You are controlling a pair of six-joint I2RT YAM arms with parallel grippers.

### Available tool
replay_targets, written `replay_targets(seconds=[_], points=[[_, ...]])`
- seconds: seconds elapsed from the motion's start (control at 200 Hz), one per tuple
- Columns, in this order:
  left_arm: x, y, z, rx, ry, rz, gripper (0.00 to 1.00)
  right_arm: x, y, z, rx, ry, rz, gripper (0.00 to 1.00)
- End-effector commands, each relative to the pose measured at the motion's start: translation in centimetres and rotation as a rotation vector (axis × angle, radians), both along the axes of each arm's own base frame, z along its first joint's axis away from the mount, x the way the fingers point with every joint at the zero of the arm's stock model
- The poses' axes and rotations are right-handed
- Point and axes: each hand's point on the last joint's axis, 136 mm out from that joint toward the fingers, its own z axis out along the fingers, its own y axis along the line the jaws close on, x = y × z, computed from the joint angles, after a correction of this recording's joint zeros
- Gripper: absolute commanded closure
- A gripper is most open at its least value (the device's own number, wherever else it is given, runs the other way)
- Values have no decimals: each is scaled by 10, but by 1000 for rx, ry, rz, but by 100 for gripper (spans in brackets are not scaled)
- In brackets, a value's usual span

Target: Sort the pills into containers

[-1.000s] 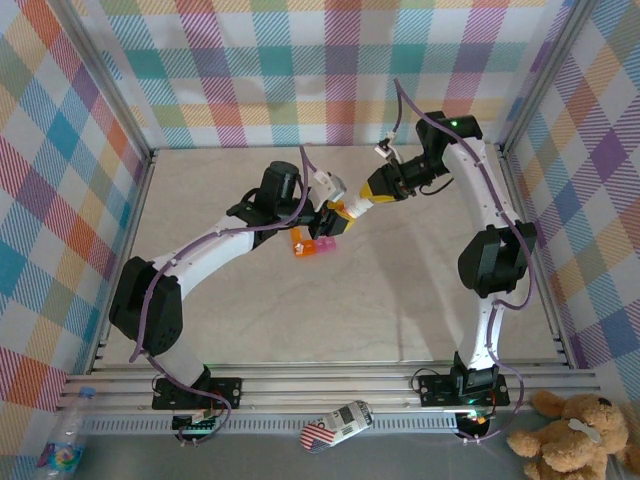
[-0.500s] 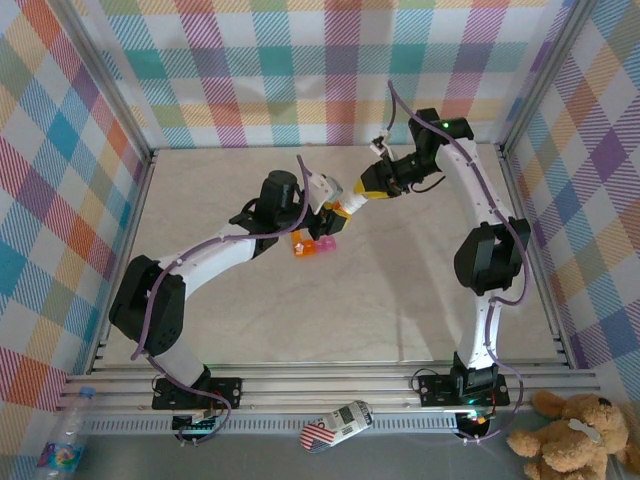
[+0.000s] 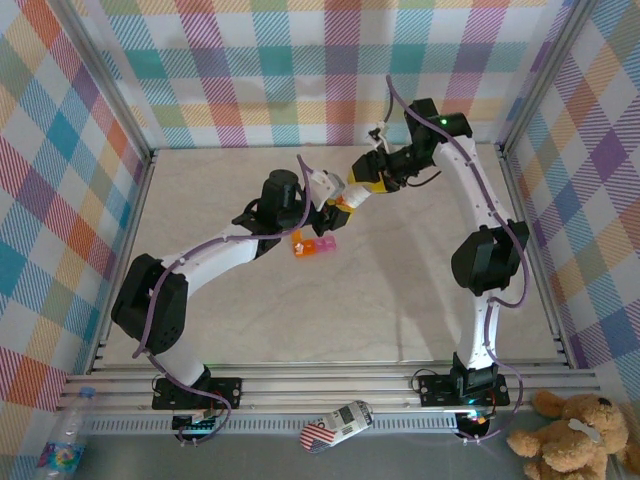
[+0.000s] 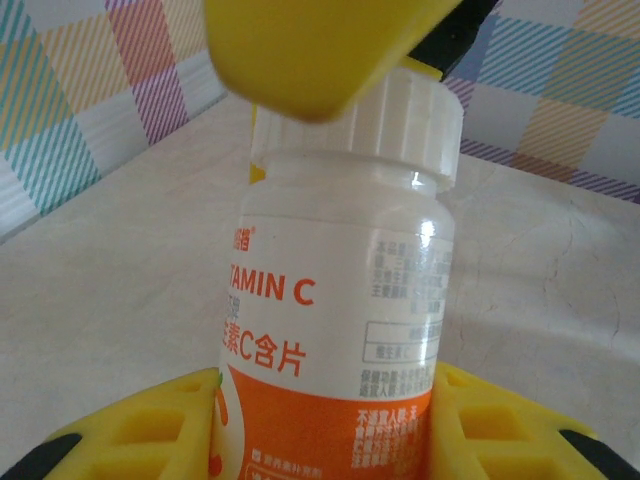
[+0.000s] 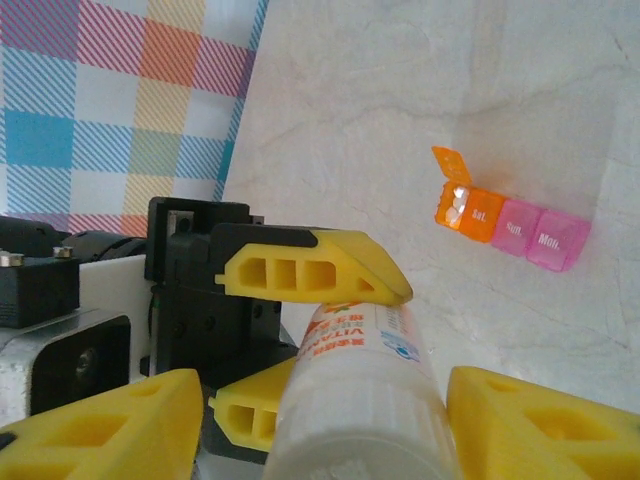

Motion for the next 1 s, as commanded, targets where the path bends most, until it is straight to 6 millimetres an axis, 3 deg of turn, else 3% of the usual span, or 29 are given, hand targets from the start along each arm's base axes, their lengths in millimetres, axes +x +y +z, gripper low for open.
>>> replay_targets(seconds=[0.0, 0.135, 0.35, 0.445, 0.46, 0.54, 0.68, 0.825, 0.995], points=[[1, -7, 14, -39, -38, -8, 100, 2, 1, 22, 30, -43, -20, 29], [6, -4, 13, -64, -33, 22, 100, 7, -10, 35, 13, -86, -87, 21], [17, 8, 21, -187, 24, 95, 100, 28, -46, 53, 22, -182, -345, 20], [20, 12, 27, -246, 58, 109, 100, 26, -54, 41, 37, -182, -428, 20], [20, 12, 28, -254, 60, 110, 100, 26, -54, 47, 52, -204, -435, 20], [20, 13, 32, -294, 85, 110, 100, 22, -56, 34, 75, -214, -467, 20], [13, 12, 42, -342, 117, 81, 100, 10, -59, 30, 118, -283, -476, 20], [5, 11, 47, -370, 160, 35, 100, 2, -55, 39, 178, -320, -460, 19], [-4, 10, 47, -389, 222, -28, 100, 8, -52, 59, 272, -368, -487, 19]])
